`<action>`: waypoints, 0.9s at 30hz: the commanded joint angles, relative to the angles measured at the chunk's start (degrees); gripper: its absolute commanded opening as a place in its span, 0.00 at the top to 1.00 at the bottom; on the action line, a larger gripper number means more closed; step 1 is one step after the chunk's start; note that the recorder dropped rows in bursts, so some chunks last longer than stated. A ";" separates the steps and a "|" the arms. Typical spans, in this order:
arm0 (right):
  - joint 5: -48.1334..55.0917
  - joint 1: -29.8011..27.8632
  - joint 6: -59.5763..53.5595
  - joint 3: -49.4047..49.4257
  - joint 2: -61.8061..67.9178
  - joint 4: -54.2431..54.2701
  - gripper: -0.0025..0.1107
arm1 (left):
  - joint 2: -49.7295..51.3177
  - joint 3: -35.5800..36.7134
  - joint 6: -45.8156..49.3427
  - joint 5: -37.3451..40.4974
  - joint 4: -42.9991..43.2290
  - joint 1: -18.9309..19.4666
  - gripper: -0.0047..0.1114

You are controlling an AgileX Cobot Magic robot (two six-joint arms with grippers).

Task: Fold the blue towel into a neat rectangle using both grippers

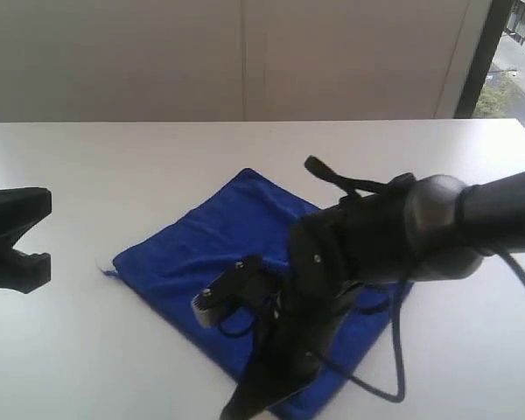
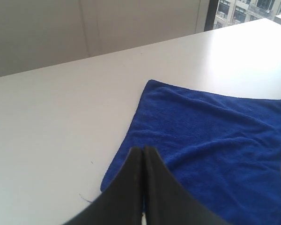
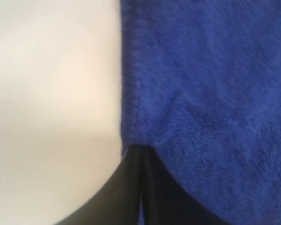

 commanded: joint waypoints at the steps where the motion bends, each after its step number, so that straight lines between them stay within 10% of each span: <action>1: -0.26 4.99 0.49 -4.42 -0.09 1.02 0.98 | -0.46 0.36 -0.39 1.27 -0.68 -0.36 0.96; 14: 11.41 -3.23 25.24 -8.96 -6.28 -40.32 0.98 | -0.46 0.36 -0.39 4.88 -0.68 -0.36 0.96; 27: 8.31 -6.70 25.12 -0.43 -1.18 -39.92 0.98 | -0.46 0.36 -0.39 5.30 -0.68 -0.36 0.96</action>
